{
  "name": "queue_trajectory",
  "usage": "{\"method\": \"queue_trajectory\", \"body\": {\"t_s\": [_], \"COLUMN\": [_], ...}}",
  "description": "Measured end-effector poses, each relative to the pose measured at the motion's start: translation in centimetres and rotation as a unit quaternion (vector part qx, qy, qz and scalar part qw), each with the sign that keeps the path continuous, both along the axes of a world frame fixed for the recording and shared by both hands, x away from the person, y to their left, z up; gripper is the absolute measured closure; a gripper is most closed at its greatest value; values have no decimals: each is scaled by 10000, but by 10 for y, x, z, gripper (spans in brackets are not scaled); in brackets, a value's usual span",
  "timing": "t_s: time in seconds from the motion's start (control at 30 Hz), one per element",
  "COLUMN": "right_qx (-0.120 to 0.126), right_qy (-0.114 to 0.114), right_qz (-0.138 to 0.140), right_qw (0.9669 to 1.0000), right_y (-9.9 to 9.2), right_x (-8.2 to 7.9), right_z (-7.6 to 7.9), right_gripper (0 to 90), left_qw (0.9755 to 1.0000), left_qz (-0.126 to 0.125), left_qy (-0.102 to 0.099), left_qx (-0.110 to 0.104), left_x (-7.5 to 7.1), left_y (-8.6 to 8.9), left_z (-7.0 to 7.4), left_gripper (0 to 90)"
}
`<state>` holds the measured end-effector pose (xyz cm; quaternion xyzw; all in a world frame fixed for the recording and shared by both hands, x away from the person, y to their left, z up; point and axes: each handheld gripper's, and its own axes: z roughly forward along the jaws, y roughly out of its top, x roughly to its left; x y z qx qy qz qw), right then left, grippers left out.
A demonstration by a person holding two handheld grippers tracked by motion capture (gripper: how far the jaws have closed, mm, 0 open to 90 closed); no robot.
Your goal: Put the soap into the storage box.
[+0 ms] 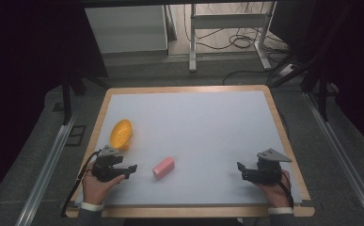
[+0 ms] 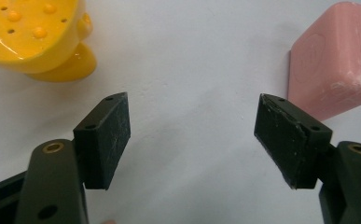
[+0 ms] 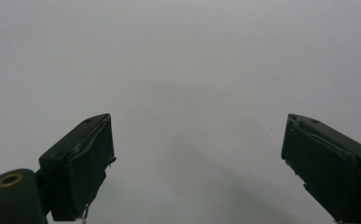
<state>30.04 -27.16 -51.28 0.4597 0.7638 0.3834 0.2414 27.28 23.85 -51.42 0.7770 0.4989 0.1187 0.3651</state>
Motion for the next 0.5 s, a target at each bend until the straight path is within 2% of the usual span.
{"method": "queue_trajectory", "body": {"t_s": [0.1, 0.23, 0.5], "right_qx": [58, -90, -42], "right_qy": [78, 108, 118], "right_qz": [-27, -4, -94], "right_qw": [9999, 9999, 9999], "right_y": [-3, -5, -14], "right_x": [1, 2, 3], "right_z": [-1, -2, -2], "right_gripper": [112, 112, 112], "left_qw": [10000, 10000, 9999], "left_qz": [12, 0, -53], "left_qy": [-5, -34, -112], "left_qx": [59, 90, 120], "left_x": [-2, -4, -6], "left_y": [-2, -4, -7], "left_z": [0, 2, 5], "left_gripper": [272, 273, 282]}}
